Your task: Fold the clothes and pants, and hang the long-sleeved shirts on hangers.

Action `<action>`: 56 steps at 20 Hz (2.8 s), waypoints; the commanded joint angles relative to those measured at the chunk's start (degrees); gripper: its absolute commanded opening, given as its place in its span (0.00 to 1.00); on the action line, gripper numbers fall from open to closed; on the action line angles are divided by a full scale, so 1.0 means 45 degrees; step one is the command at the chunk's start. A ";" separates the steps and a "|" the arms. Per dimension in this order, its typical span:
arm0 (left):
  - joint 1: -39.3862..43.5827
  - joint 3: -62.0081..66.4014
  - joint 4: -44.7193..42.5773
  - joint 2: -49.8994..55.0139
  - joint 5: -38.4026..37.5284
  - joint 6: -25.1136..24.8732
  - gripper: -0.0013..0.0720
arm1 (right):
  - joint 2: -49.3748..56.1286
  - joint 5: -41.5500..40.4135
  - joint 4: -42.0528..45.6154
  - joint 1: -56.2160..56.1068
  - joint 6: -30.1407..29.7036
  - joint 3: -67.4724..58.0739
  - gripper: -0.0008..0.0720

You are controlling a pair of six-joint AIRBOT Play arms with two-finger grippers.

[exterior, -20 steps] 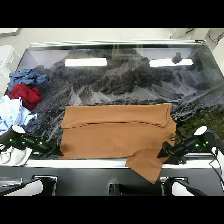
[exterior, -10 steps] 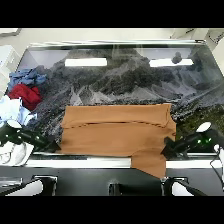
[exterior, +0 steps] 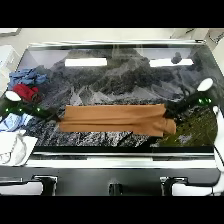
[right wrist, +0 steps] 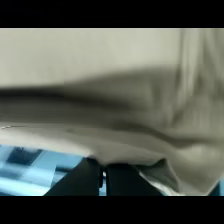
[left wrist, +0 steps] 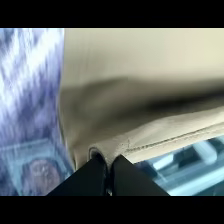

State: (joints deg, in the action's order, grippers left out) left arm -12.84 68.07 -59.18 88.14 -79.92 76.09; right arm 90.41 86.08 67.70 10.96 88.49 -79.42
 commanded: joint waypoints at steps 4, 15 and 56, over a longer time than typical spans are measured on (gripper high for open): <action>0.0253 0.3410 0.0894 0.3099 -0.0010 0.0767 0.05 | 0.3230 -0.1394 -0.0889 -0.0597 0.0563 -0.3191 0.08; -0.0593 0.4231 0.1253 0.4279 -0.1885 0.0763 0.97 | 0.3750 -0.0631 -0.2317 0.0141 0.0544 -0.4080 0.84; 1.0282 0.4668 0.2851 0.5183 0.6018 0.3444 0.05 | -0.3711 0.0670 -0.2977 -0.2317 0.1996 -0.1093 0.07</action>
State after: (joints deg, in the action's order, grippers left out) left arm 29.41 89.06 -50.41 107.96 -58.92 88.71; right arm 79.48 87.90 53.06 3.40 92.53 -84.27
